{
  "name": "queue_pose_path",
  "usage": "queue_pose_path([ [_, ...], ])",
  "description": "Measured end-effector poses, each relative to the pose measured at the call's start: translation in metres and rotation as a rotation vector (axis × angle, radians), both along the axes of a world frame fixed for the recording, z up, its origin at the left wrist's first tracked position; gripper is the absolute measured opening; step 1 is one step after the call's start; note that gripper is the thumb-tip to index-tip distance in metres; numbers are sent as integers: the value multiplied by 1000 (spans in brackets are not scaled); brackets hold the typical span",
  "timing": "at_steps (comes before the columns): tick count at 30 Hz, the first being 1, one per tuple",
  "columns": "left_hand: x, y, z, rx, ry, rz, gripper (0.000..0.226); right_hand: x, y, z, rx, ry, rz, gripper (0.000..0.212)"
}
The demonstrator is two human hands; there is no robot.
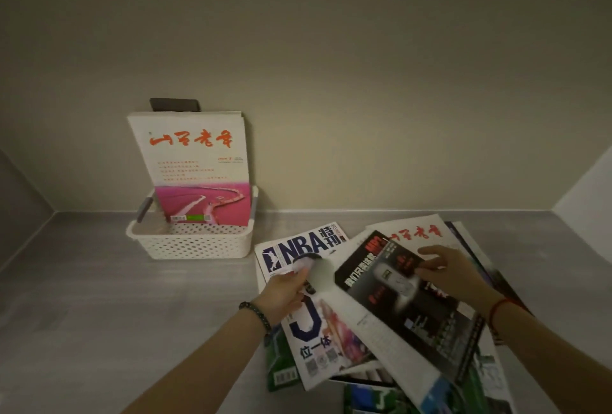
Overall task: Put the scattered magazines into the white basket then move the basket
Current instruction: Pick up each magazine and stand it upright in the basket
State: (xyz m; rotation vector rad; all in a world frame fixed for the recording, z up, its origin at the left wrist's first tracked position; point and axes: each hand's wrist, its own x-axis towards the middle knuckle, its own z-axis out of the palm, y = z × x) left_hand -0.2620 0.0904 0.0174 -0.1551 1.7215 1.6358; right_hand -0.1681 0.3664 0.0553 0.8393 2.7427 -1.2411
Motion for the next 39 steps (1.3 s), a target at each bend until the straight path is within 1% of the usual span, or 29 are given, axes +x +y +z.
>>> queue_pose_path([
  [3, 17, 18, -13, 17, -47, 28, 23, 15, 18, -13, -31, -38, -12, 42],
  [6, 26, 32, -20, 56, -53, 63, 18, 29, 34, -28, -17, -86, -1, 42],
  [8, 30, 41, -23, 13, -30, 98, 20, 37, 45, -36, -6, -148, 32, 47],
  [11, 33, 52, -28, -84, 32, 135, 23, 47, 58, -47, -37, -200, 37, 64],
  [14, 35, 58, -31, -154, 102, 148, 22, 54, 66, -60, -35, -211, 51, 67],
  [16, 35, 63, -32, -193, 130, 136, 19, 55, 71, -66, 32, -250, 64, 72],
  [19, 34, 70, -30, -199, 129, 149, 17, 52, 77, -67, 251, -393, 73, 83],
  [20, 34, 73, -28, -188, 122, 159, 16, 51, 77, -65, 280, -414, 60, 81],
  [21, 34, 76, -26, -187, 125, 164, 18, 51, 77, -63, 278, -402, 34, 73],
  [23, 37, 83, -20, -207, 155, 154, 30, 52, 79, -61, 222, -287, -18, 39],
  [24, 38, 86, -17, -214, 165, 144, 40, 51, 79, -59, 182, -228, -29, 26],
  [25, 40, 89, -14, -225, 161, 126, 52, 50, 77, -55, 146, -182, -36, 18],
  [26, 41, 93, -9, -242, 156, 99, 62, 49, 75, -50, 120, -137, -47, 15],
  [28, 45, 100, 3, -255, 168, 17, 70, 44, 67, -35, 97, -21, -74, 17],
  [29, 47, 103, 10, -214, 171, -27, 72, 43, 59, -25, 109, 50, -81, 15],
  [31, 49, 110, 24, -27, 146, -108, 72, 43, 36, -7, 160, 192, -80, 15],
  [33, 47, 116, 41, 208, 110, -167, 67, 49, 6, 4, 167, 275, -51, 20],
  [34, 43, 118, 49, 300, 93, -160, 66, 53, -12, 8, 171, 281, 1, 25],
  [35, 38, 121, 56, 351, 81, -123, 63, 57, -30, 10, 208, 273, 81, 34],
  [36, 33, 121, 61, 364, 78, -65, 57, 60, -47, 11, 268, 272, 186, 47],
  [37, 27, 120, 65, 342, 86, 1, 47, 61, -61, 11, 324, 282, 309, 60],
  [38, 22, 115, 67, 287, 105, 60, 36, 61, -73, 11, 359, 288, 428, 70],
  [39, 17, 108, 67, 238, 127, 116, 26, 59, -82, 12, 363, 267, 527, 71],
])
